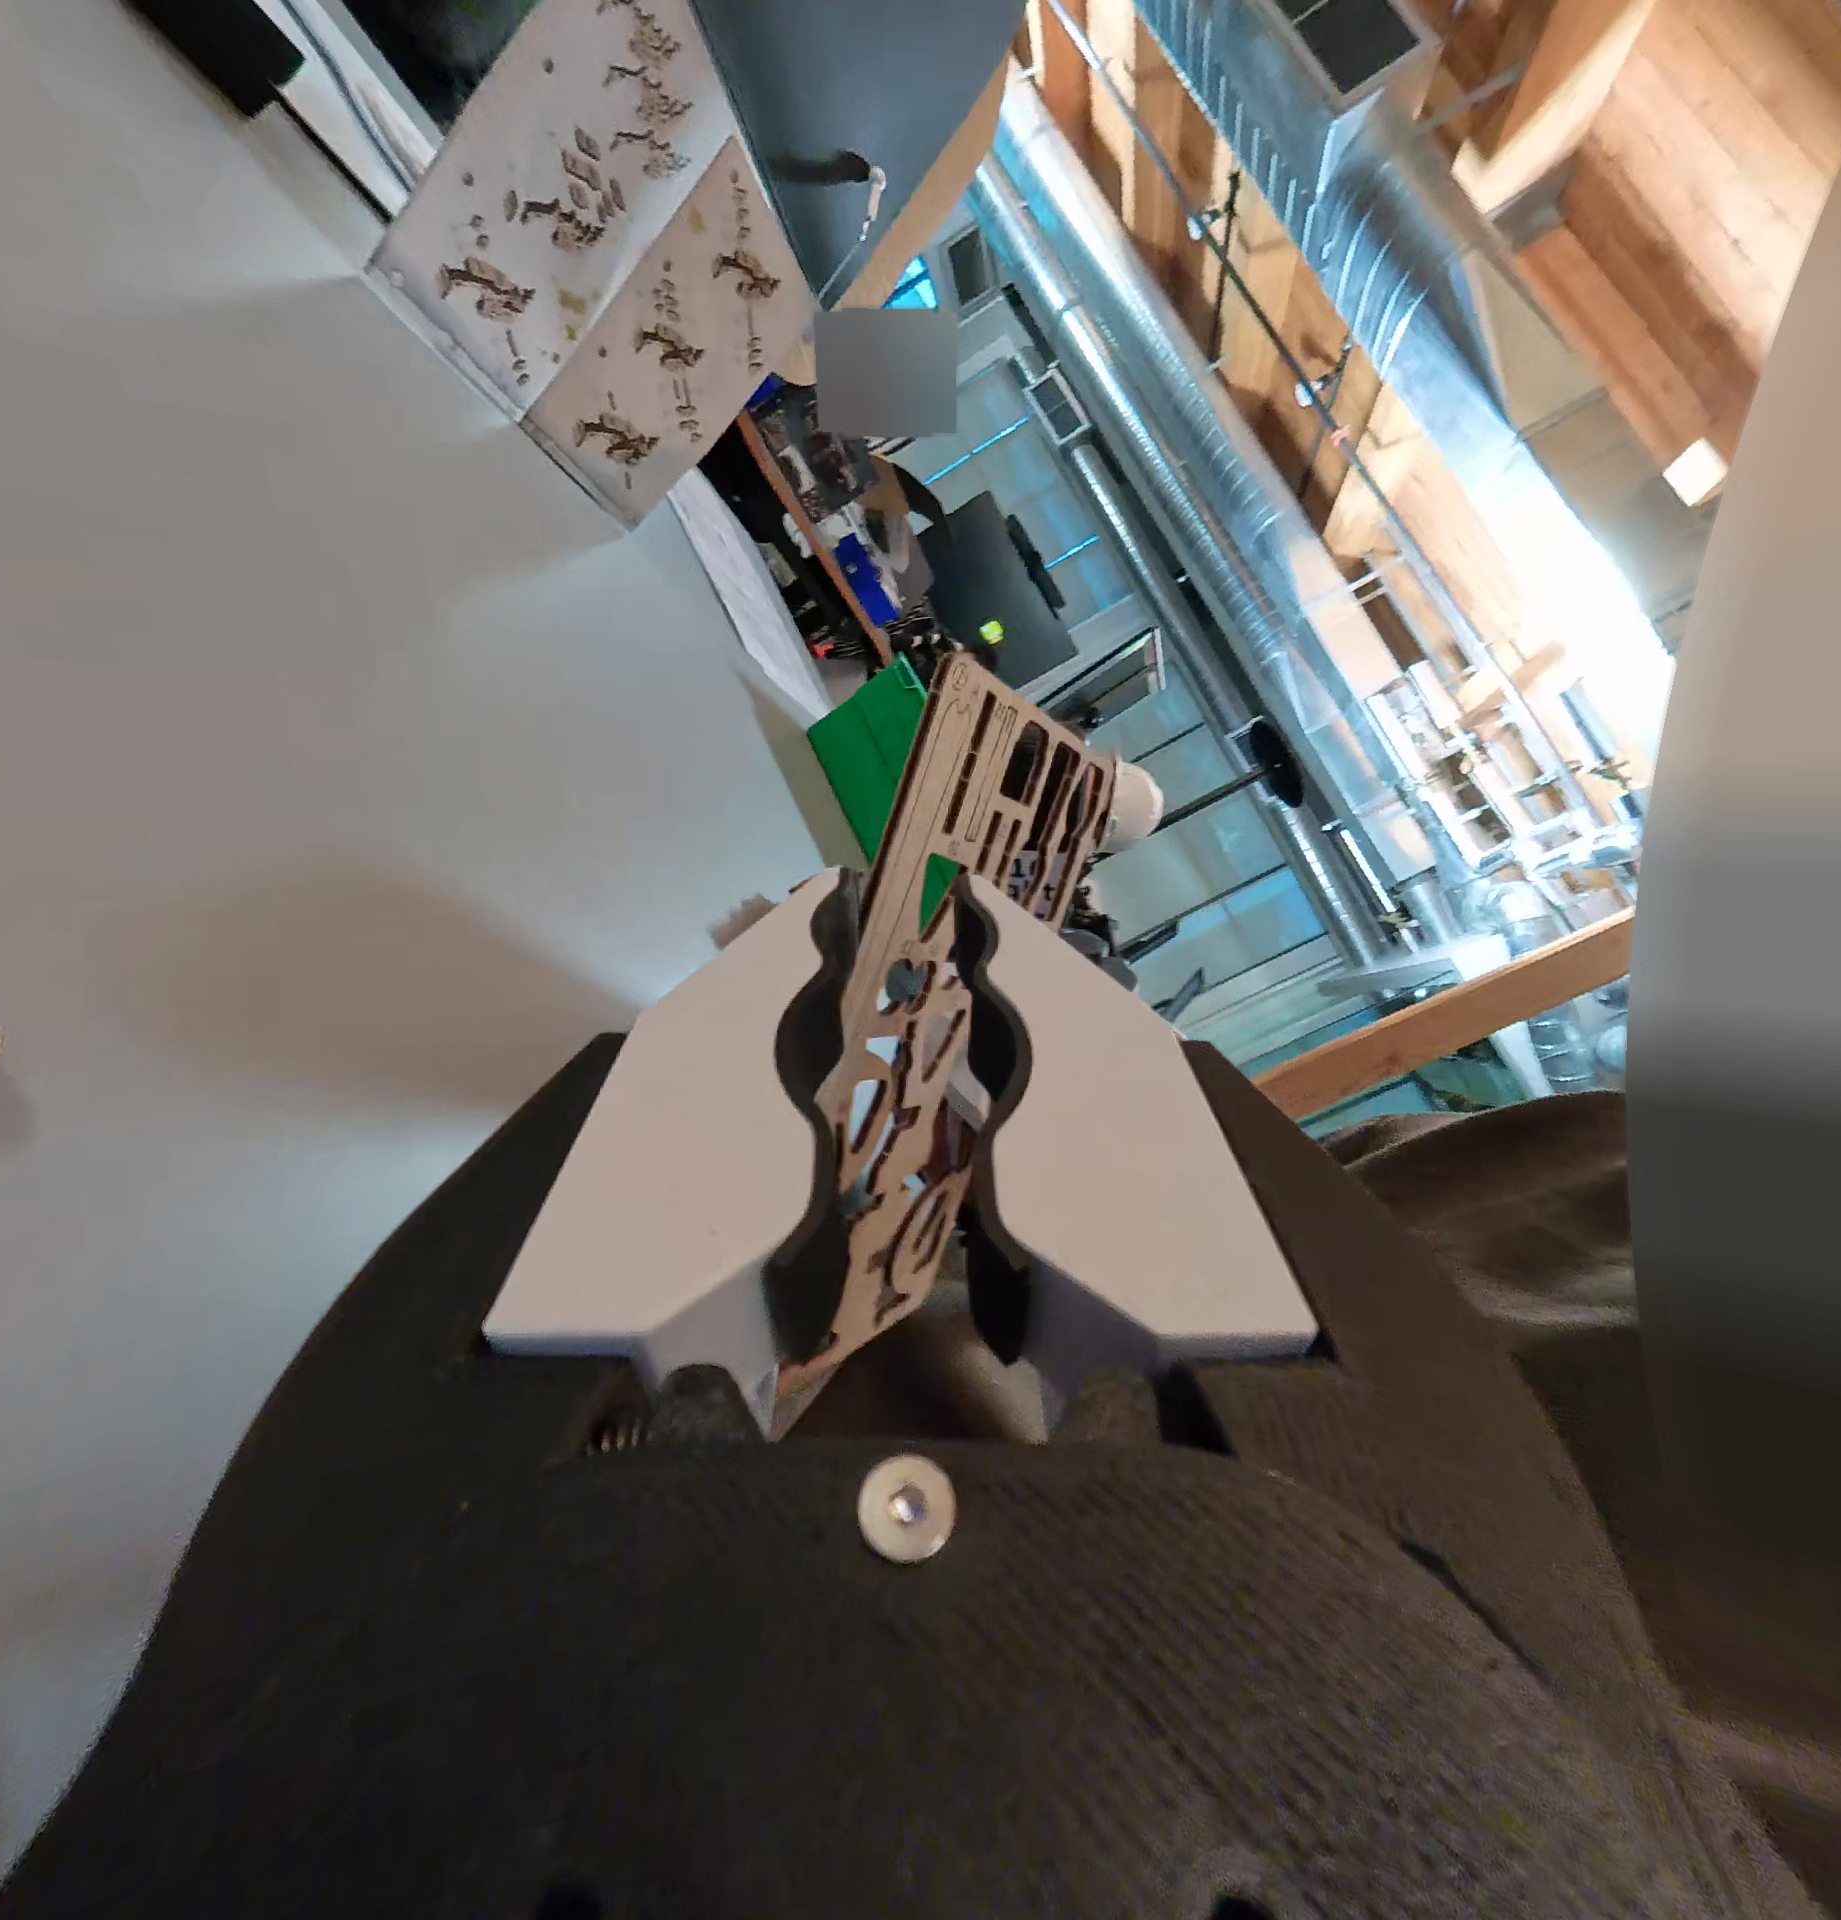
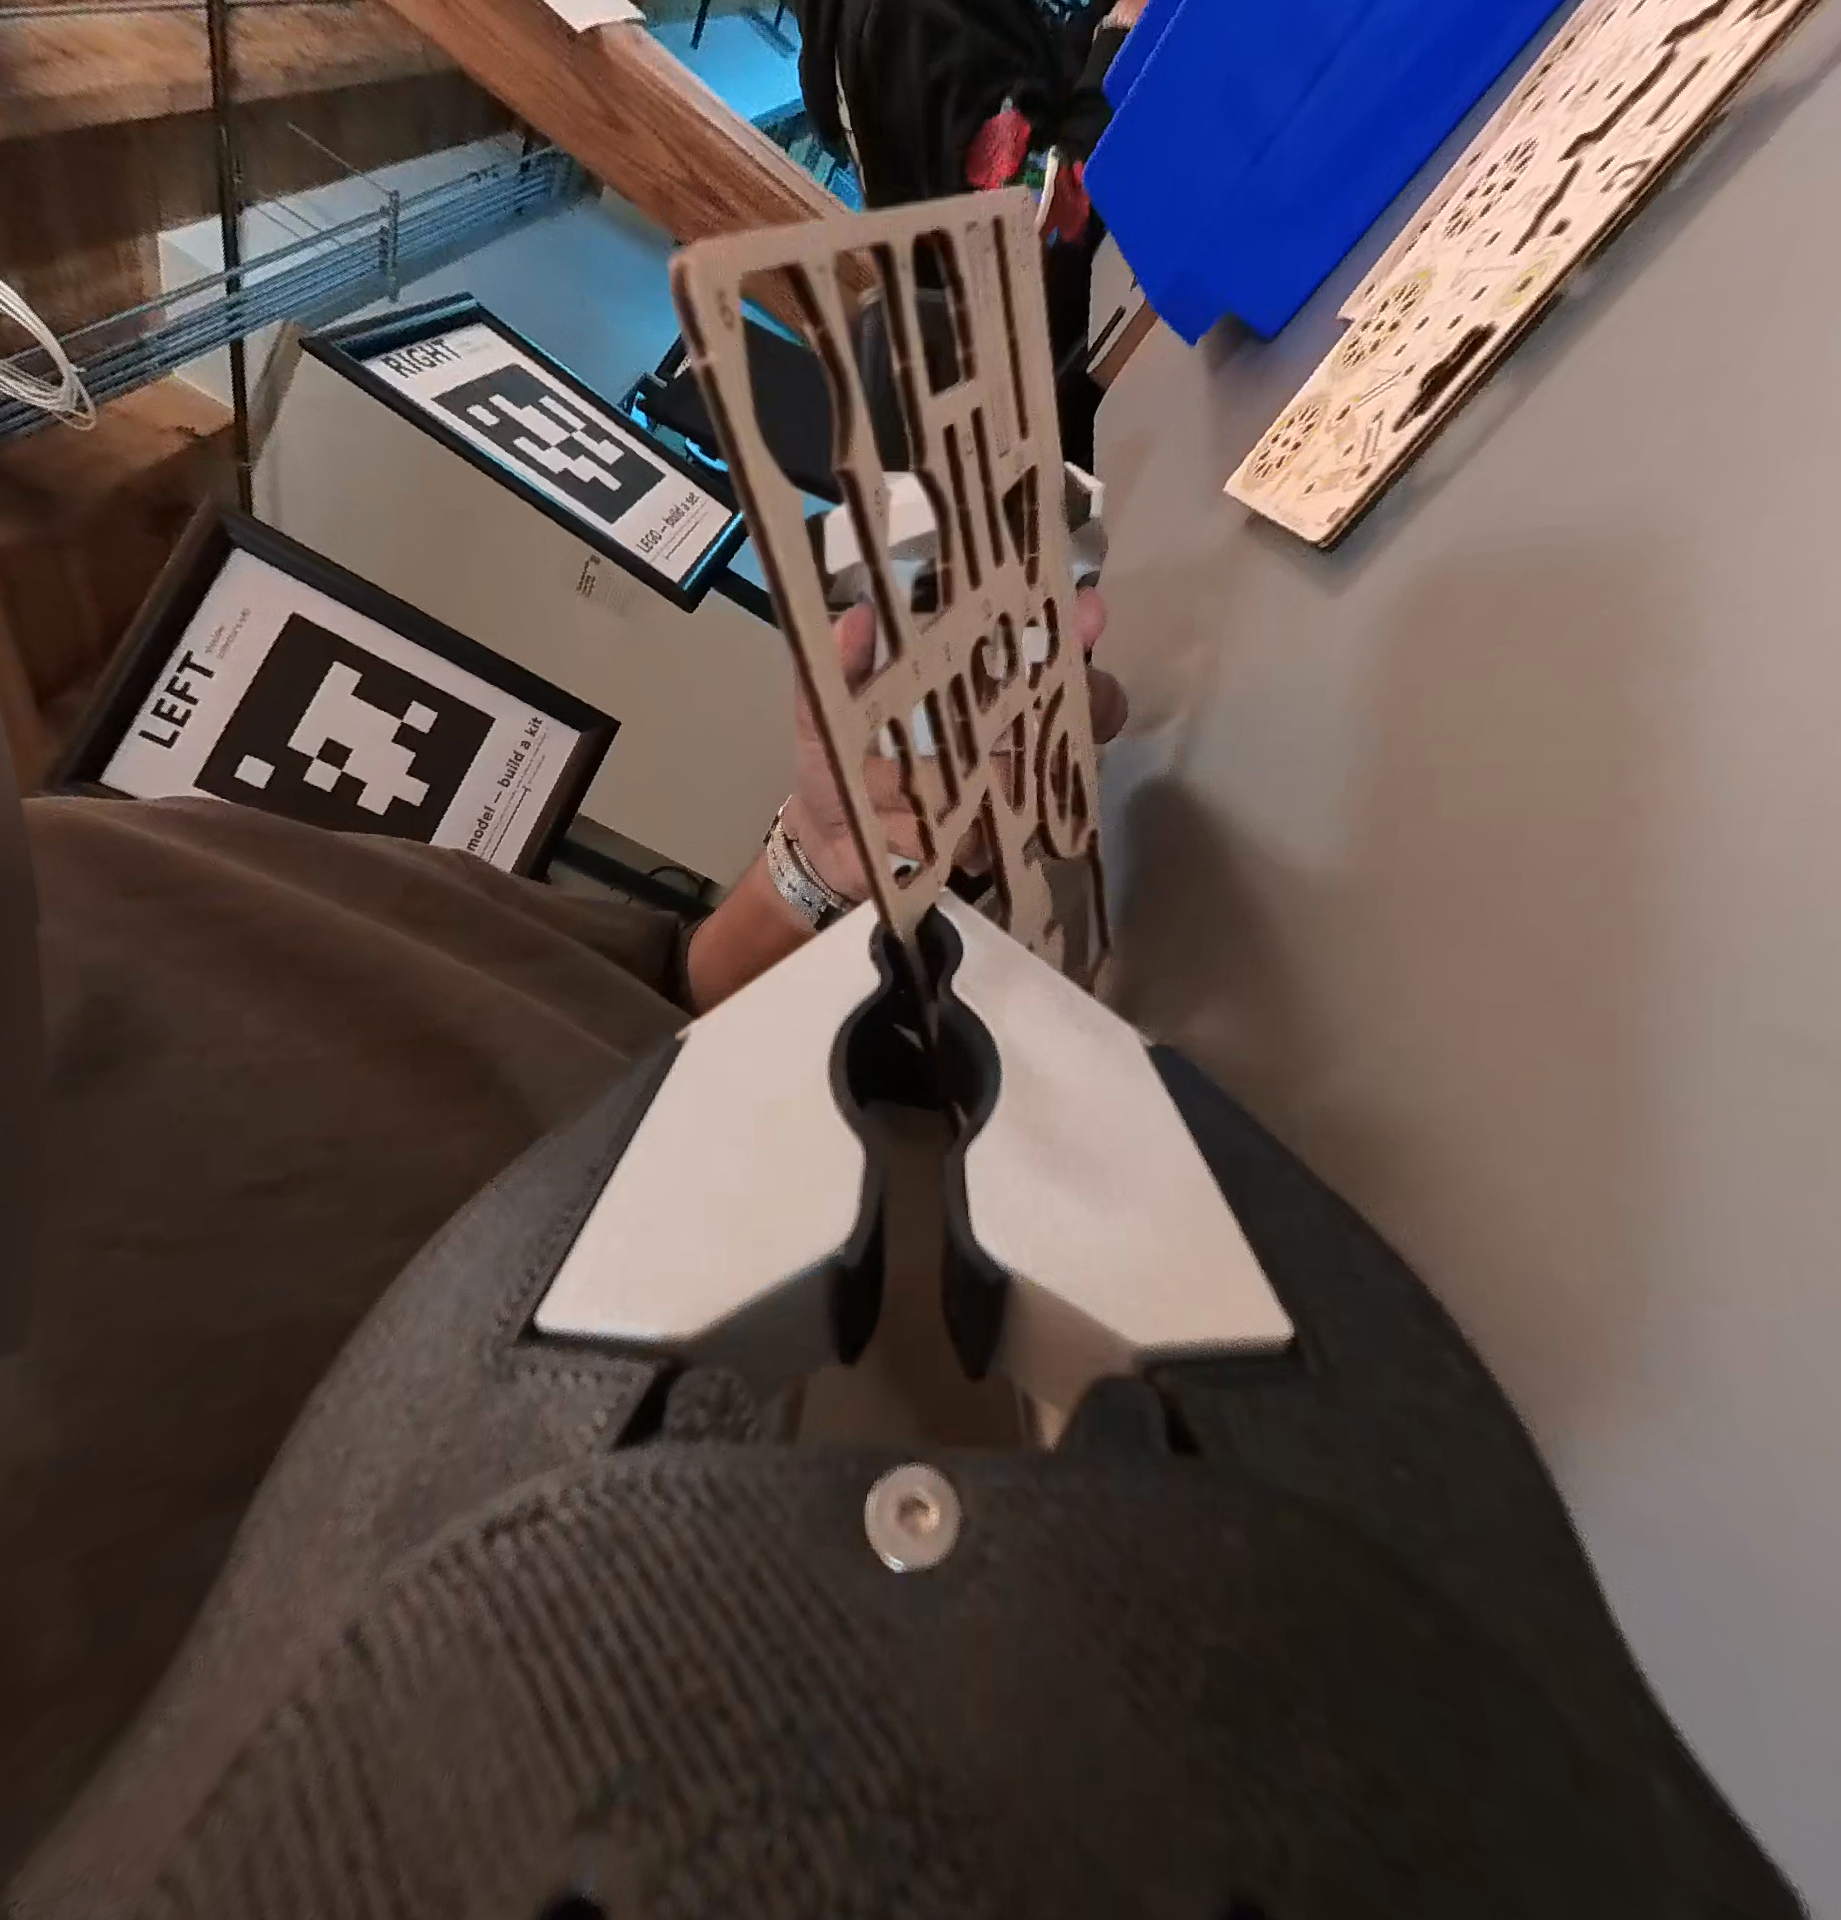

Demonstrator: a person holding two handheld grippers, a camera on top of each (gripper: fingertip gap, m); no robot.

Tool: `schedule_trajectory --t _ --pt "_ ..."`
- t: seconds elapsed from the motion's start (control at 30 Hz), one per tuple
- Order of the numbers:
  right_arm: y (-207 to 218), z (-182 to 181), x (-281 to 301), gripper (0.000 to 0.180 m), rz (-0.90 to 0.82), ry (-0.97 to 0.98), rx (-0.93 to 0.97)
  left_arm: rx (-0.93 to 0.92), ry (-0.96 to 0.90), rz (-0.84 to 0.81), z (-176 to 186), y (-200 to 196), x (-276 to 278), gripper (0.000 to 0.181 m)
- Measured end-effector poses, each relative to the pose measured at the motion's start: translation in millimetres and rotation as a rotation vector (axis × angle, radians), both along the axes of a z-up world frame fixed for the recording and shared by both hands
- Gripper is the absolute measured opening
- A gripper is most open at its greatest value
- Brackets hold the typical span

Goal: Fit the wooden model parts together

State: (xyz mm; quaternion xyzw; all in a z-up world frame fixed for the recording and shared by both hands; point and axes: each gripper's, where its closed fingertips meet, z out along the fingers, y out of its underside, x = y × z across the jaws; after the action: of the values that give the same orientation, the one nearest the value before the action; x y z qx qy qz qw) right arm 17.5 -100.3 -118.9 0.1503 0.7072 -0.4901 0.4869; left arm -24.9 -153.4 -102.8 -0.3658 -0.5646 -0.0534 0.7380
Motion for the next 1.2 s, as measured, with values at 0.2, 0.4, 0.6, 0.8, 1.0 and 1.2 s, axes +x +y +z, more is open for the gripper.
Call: schedule_trajectory --t 0.2,0.4,0.6,0.8,1.0,1.2 --pt "-2 -6 -4 0.0 -0.023 -0.006 0.026 -0.088 0.013 0.017 -2 0 1 0.004" --pt "1 6 -21 0.005 -0.075 0.0 -0.032 -0.057 0.009 0.001 -1 0 1 0.001" --pt "6 7 -19 0.014 -0.042 0.097 -0.025 -0.023 -0.011 -0.007 -3 2 -1 0.001" --pt "9 7 -22 0.007 -0.042 0.126 -0.023 -0.01 0.019 -0.032 2 7 1 0.001" --pt "10 15 -19 0.006 -0.03 0.058 -0.055 0.026 0.074 -0.048 14 7 5 0.0" --pt "12 29 -18 0.011 -0.023 -0.027 -0.113 0.12 0.12 -0.087 25 8 10 0.0"
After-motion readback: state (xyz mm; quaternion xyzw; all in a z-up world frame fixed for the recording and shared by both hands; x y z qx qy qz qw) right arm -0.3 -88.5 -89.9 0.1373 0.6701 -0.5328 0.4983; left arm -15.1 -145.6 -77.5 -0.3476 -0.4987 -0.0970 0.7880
